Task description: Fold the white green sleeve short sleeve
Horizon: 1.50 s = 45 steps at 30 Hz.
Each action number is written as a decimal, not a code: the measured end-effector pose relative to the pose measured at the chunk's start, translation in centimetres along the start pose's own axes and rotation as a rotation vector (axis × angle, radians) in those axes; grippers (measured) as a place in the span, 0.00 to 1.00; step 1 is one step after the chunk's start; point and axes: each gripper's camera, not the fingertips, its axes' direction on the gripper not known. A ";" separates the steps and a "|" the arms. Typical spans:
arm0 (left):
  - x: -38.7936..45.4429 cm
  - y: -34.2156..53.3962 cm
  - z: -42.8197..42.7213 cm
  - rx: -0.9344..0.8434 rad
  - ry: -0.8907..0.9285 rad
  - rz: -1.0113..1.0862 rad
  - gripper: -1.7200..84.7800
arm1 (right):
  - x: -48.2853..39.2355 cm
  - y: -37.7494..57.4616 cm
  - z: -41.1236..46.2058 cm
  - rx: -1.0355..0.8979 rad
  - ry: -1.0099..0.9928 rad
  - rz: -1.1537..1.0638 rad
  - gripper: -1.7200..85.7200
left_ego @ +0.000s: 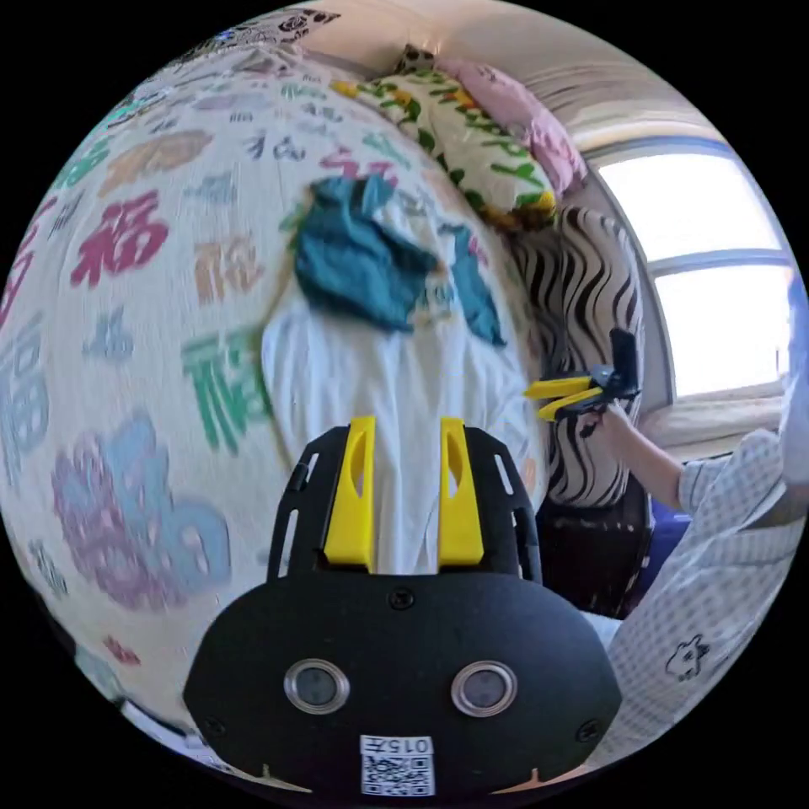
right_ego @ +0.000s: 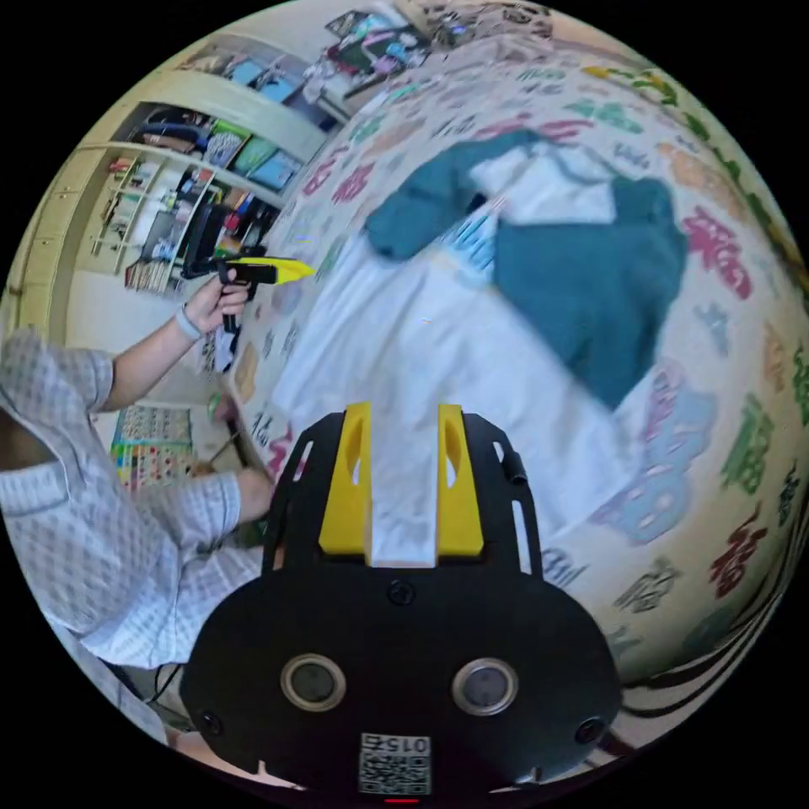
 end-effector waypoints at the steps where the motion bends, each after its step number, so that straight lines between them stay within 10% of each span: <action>1: 0.0 1.9 0.4 -0.024 -0.032 -0.022 0.15 | -1.0 0.9 1.1 -0.033 -0.002 -0.004 0.15; 9: -4.4 14.0 2.0 -0.013 -0.076 -0.349 0.16 | -5.7 6.0 10.4 -0.221 0.448 0.030 0.11; 17: -5.4 14.3 0.8 -0.084 -0.011 -0.249 0.02 | -2.7 12.5 3.2 0.055 0.147 0.302 0.03; 29: -8.7 16.5 -2.2 0.045 0.101 -0.311 0.15 | -2.8 26.0 -1.8 0.121 0.264 0.511 0.02; 36: -8.6 15.9 -1.4 -0.012 0.029 -0.245 0.05 | 3.0 34.2 -3.0 0.430 -0.085 0.744 0.02; 45: -9.1 16.6 -1.3 -0.014 0.135 -0.311 0.05 | 3.9 34.9 -4.6 0.361 -0.040 0.693 0.02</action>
